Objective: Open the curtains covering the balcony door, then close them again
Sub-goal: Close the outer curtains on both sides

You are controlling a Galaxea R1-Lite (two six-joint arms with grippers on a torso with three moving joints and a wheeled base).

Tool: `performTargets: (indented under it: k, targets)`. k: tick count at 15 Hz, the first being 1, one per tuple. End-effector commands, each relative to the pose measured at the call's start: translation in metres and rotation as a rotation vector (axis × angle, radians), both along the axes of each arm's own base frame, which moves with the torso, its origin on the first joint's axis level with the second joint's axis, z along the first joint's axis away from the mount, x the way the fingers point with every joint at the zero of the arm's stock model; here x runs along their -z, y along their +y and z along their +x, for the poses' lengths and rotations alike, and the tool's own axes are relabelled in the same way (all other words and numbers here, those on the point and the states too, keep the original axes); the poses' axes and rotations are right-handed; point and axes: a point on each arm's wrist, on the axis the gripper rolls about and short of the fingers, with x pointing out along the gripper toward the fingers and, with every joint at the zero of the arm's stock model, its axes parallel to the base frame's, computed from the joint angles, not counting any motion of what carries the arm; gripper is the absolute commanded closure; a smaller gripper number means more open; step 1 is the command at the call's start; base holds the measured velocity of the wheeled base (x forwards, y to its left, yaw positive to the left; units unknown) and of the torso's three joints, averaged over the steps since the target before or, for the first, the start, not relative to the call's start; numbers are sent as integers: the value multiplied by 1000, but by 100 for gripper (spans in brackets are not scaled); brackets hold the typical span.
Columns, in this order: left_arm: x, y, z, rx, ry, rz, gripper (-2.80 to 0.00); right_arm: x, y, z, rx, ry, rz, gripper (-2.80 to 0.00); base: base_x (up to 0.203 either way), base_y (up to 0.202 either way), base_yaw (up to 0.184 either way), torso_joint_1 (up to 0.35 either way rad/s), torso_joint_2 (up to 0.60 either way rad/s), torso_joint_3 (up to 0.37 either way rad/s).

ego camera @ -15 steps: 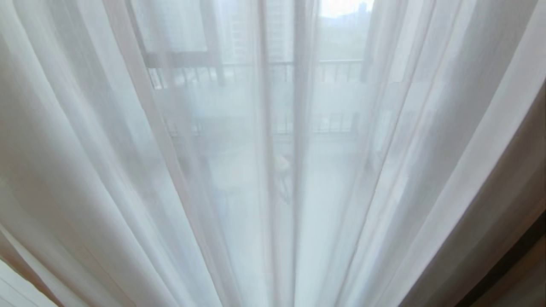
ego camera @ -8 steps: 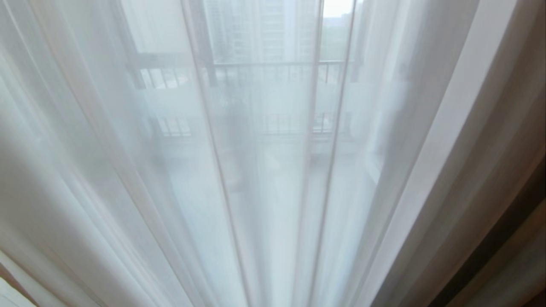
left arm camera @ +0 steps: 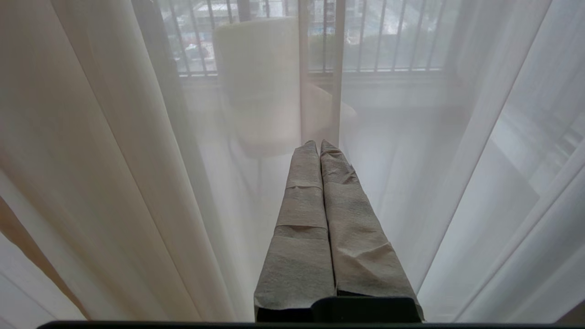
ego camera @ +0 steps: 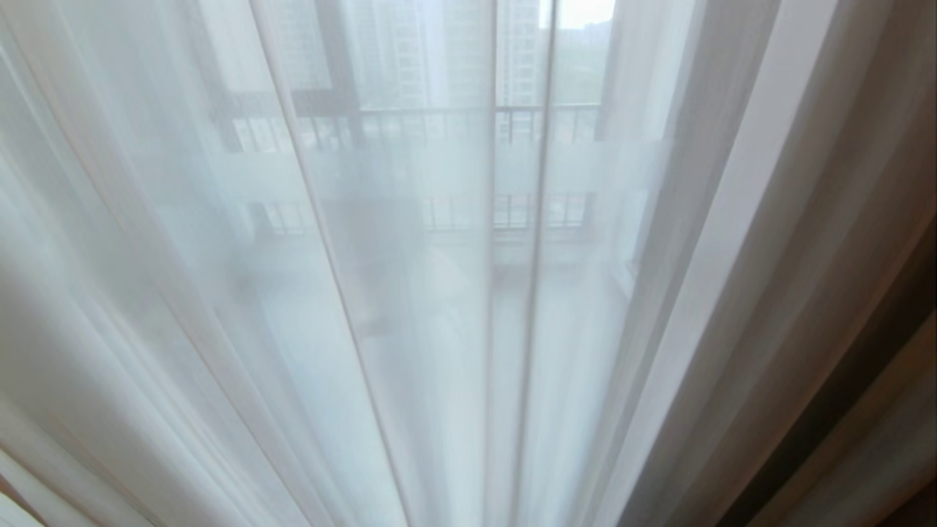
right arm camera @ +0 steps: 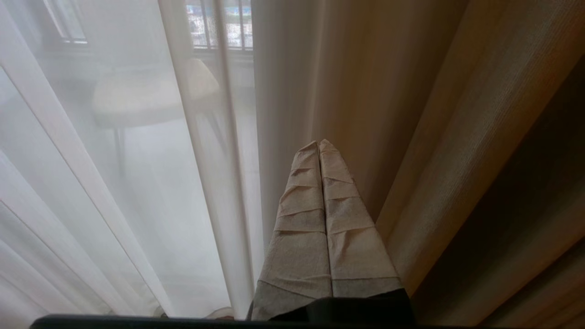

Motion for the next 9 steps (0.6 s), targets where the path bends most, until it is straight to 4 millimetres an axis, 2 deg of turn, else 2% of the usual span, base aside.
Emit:
performTargets:
  k: [1,9]
  targets:
    - [0,0,0,0,-2,0,0,0,0,0,0,1,-1,0,0,0,0,0,0,0]
    - [0,0,0,0,-2,0,0,0,0,0,0,1,-1,0,0,0,0,0,0,0]
